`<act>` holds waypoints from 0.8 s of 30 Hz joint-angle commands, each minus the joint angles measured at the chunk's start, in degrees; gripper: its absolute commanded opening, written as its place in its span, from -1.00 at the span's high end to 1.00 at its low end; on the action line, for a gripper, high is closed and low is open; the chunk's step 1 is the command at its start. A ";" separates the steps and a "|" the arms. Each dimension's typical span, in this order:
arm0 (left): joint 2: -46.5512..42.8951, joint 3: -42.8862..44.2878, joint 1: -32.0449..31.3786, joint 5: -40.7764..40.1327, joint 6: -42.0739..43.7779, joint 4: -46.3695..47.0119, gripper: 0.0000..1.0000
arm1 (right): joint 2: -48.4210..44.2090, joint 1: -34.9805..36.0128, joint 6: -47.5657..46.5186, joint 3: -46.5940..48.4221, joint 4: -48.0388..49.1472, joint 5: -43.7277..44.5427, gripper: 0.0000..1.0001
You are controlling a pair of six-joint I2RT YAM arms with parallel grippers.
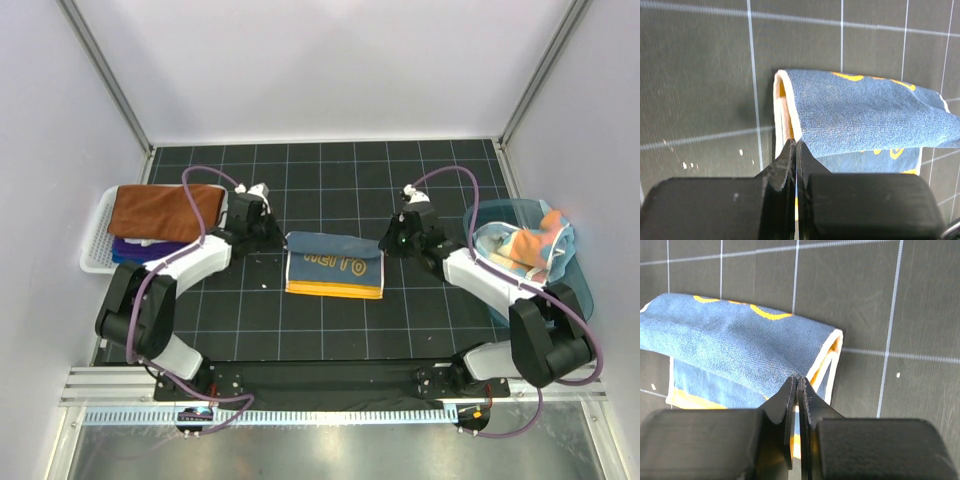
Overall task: Fold and stack the towels
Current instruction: Fold the towel
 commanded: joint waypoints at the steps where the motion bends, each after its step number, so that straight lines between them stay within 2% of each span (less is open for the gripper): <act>1: -3.88 -2.26 -0.72 0.48 -0.81 1.92 1.00 | -3.78 1.07 1.29 -2.30 0.80 3.56 0.84; 24: -12.59 -10.88 -3.01 0.13 -1.87 1.22 1.00 | -13.46 5.56 5.60 -11.53 -0.35 6.55 0.84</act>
